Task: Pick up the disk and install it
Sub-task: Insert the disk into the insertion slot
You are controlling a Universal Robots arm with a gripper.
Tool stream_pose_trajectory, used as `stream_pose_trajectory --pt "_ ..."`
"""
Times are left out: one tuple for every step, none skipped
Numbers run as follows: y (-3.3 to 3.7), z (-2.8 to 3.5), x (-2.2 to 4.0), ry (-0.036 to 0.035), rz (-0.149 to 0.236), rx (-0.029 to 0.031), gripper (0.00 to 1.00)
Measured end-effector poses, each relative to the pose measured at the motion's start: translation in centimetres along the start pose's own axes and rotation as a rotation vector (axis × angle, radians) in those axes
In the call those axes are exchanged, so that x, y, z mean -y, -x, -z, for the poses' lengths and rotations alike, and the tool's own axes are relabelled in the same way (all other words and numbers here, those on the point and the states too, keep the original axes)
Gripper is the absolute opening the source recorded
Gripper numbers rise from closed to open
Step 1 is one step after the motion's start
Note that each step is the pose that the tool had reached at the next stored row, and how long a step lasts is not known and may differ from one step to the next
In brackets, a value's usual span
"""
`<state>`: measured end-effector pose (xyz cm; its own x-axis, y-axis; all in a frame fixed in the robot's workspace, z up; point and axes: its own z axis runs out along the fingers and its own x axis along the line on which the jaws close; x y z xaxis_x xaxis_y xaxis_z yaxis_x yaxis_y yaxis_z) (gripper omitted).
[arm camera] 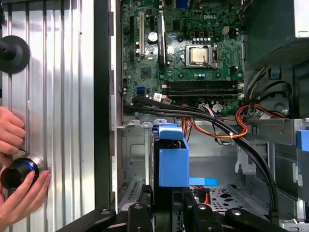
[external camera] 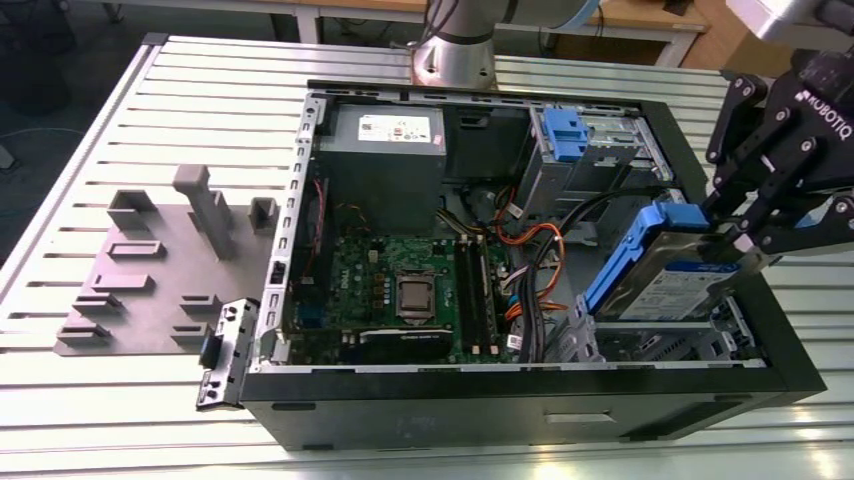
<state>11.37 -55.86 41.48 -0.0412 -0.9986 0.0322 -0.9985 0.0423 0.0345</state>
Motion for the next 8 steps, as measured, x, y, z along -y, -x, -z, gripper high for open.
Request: stream_pose_trajectory --pt "0.0 -0.18 0.01 0.0 0.0 -0.0001 0.35" --pt "0.0 -0.36 0.01 0.0 0.0 0.0 0.35" --pt "0.0 -0.55 0.02 0.0 0.0 -0.0001 0.35" --pt "0.0 -0.74 0.03 0.0 0.0 0.0 0.35" --pt "0.0 -0.91 0.03 0.0 0.0 -0.0001 0.35" --pt "0.0 -1.09 0.04 -0.0001 0.0 -0.0001 0.35" --pt "0.0 -1.27 0.04 0.0 0.0 -0.0001 0.35" --pt "0.01 -1.45 0.05 -0.0001 0.0 0.0 0.35"
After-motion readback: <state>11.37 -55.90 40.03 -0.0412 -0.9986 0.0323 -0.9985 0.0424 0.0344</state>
